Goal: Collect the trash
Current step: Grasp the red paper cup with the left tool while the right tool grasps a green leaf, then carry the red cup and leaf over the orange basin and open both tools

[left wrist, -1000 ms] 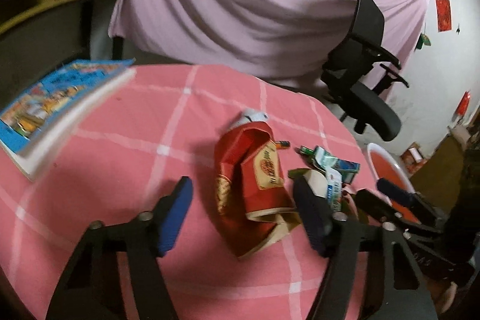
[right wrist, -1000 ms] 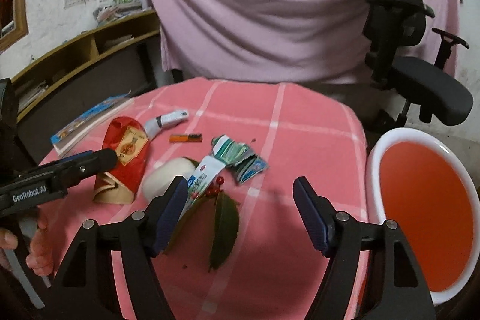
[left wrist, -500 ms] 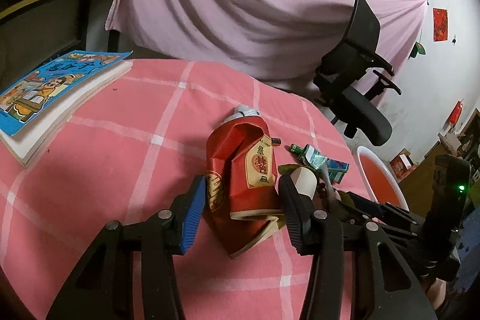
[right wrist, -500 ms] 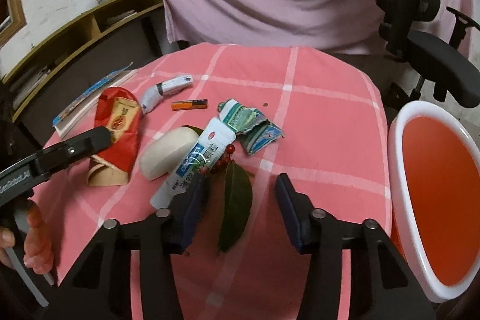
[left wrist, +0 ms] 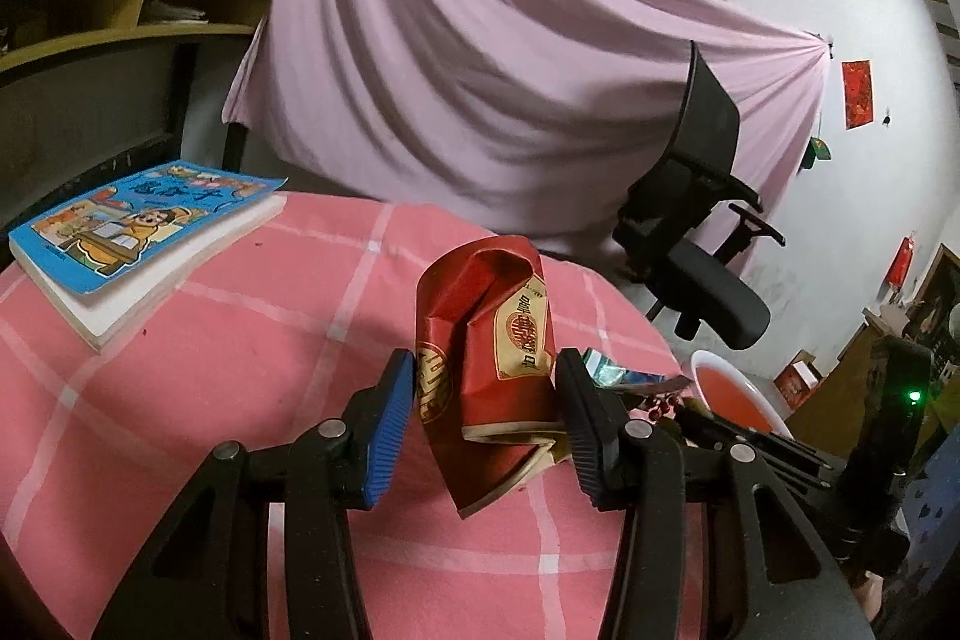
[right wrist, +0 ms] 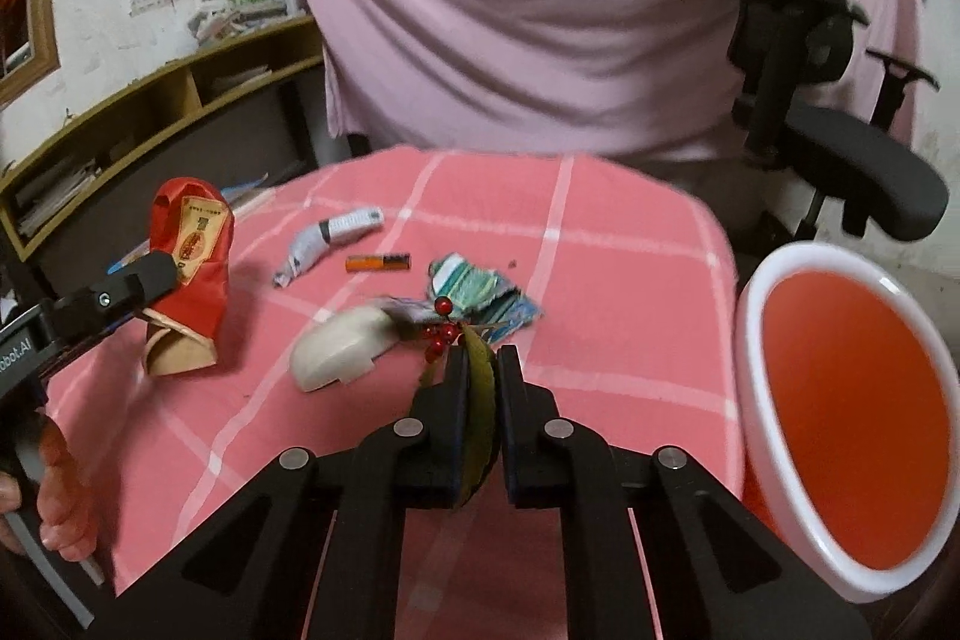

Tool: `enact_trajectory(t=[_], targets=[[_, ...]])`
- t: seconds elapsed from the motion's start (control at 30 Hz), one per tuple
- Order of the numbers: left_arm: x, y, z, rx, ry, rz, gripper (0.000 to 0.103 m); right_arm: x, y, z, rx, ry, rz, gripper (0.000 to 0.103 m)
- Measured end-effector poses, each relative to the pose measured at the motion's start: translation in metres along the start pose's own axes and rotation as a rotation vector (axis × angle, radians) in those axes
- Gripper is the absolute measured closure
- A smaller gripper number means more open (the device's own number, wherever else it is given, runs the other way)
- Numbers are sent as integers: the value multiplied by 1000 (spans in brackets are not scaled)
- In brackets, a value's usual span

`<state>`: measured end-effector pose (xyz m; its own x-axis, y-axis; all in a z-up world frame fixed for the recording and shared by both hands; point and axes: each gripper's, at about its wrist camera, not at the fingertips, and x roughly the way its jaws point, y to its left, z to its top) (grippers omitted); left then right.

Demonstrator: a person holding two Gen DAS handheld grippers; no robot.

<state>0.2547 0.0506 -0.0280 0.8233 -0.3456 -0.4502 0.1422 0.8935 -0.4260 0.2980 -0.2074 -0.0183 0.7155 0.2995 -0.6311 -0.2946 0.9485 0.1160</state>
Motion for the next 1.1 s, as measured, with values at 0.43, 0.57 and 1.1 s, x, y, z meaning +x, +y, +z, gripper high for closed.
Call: enact_trajectory(t=[0.43,0.57,1.1], targets=[[-25,-23,-10,103,-119,16,61,-41,13,-6,-56,-256,-52,95],[-33,-33,-16,150,-176,38,61,-49,11,-7,-41,-309,-48,95],[-45,-84,-43,352,-339,80,60,-77,0,-15,15,-465,-83,95]])
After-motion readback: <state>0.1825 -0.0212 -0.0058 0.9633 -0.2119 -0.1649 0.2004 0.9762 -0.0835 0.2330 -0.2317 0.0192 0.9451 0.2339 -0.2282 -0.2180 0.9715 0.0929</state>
